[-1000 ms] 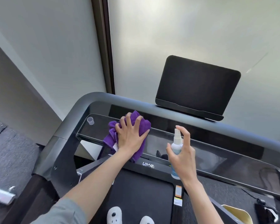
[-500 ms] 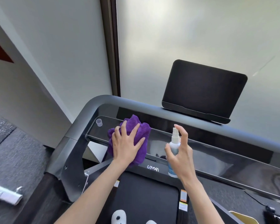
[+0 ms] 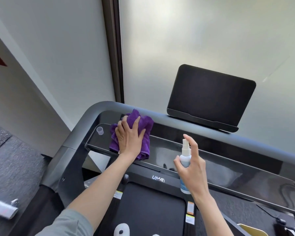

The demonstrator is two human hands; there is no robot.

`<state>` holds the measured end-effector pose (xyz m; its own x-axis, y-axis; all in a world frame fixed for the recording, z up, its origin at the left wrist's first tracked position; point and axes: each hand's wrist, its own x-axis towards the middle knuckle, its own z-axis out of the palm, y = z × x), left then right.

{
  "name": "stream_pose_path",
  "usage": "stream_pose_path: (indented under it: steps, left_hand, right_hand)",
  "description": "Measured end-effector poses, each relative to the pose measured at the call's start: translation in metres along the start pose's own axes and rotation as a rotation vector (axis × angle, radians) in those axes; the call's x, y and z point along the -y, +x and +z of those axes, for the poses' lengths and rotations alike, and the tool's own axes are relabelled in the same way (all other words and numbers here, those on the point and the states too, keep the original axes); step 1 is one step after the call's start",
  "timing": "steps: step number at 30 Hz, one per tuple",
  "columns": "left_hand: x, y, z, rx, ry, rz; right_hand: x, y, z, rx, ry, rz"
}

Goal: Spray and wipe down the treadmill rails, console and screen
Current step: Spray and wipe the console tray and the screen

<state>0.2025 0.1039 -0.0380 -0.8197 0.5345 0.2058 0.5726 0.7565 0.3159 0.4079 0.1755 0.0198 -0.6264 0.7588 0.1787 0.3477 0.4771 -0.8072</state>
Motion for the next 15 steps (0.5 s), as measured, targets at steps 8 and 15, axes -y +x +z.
stream_pose_path:
  steps: [8,15]
  left_hand:
    - [0.006,-0.011,0.002,-0.022,0.031,-0.120]
    - [0.011,0.027,0.012,-0.098,-0.006,0.003]
  right_hand:
    - [0.000,0.014,0.014,0.037,0.024,-0.029]
    - [-0.002,0.028,0.016,0.027,-0.038,-0.011]
